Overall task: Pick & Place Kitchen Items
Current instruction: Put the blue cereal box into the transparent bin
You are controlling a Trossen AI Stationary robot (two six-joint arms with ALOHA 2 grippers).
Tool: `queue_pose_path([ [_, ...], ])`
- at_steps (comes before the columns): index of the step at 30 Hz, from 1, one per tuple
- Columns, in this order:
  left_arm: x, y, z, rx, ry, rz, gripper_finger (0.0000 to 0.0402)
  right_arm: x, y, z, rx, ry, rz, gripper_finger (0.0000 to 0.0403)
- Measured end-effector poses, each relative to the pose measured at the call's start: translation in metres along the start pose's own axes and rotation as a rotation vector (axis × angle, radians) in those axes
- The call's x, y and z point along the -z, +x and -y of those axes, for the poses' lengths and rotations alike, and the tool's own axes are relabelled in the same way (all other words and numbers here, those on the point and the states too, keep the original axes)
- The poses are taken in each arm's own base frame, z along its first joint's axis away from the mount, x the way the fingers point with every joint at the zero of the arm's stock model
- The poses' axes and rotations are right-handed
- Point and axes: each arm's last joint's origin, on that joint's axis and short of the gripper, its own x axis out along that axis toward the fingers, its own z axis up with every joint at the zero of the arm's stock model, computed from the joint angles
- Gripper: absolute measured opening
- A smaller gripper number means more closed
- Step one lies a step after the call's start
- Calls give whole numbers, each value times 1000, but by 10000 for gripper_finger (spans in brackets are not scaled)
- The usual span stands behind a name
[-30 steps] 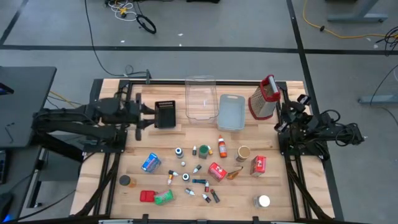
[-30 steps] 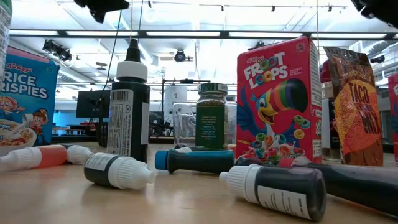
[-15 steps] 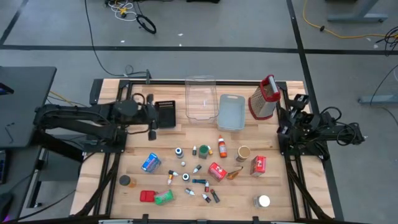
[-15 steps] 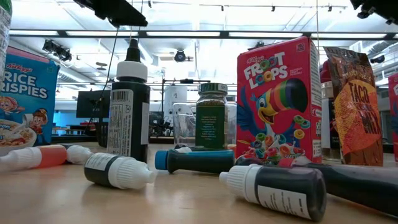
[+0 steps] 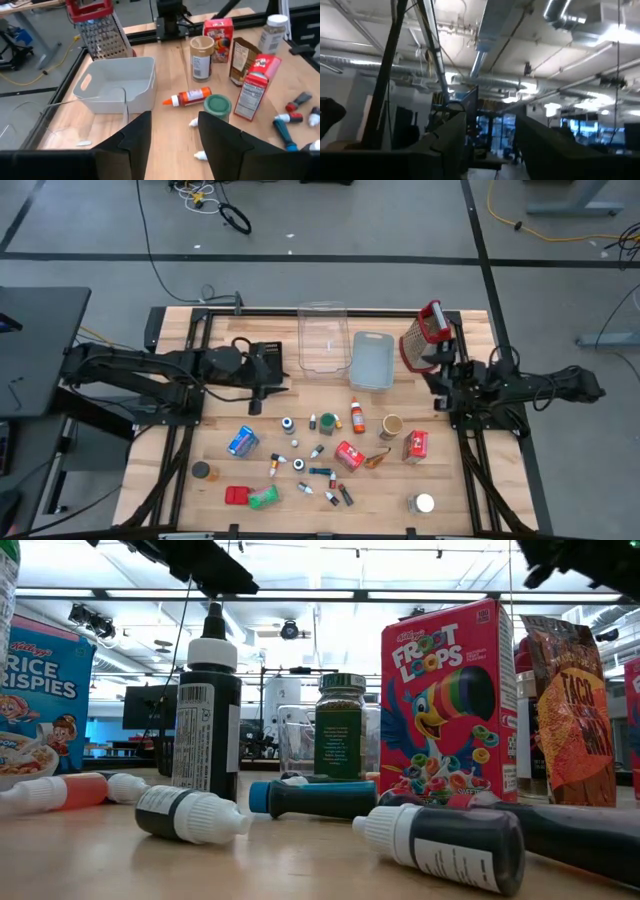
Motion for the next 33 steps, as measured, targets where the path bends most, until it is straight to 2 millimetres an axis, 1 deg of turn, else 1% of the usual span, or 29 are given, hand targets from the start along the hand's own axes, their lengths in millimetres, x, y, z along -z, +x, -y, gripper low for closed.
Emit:
queue_pose_path([
  [2, -6, -2, 0, -17, -25, 12, 173, 1, 11, -1, -7, 56, -48, 201],
  [5, -21, -8, -1, -23, -76, 51, 171, 8, 30, -3, -16, 141, -190, 217],
  [8, -34, -14, 0, -8, -103, 77, 168, 12, 49, -6, -26, 184, -303, 226],
  [12, -45, -23, 1, -10, -109, 42, 164, 20, 68, -12, -51, 171, -426, 227],
  [16, -50, -33, 1, -34, -175, -25, 160, 23, 83, -16, -97, 146, -455, 222],
  [19, -52, -38, 4, -27, -245, -70, 157, 28, 89, -19, -126, 158, -484, 218],
  [22, -57, -44, 9, 6, -293, -93, 156, 31, 92, -20, -128, 157, -493, 215],
  [26, -60, -49, 19, -13, -289, -180, 155, 33, 92, -20, -136, 121, -498, 215],
  [28, -61, -48, 24, -18, -291, -238, 156, 32, 93, -20, -140, 105, -490, 214],
  [33, -50, -38, 40, -21, -298, -453, 168, 32, 93, -20, -140, 103, -485, 214],
])
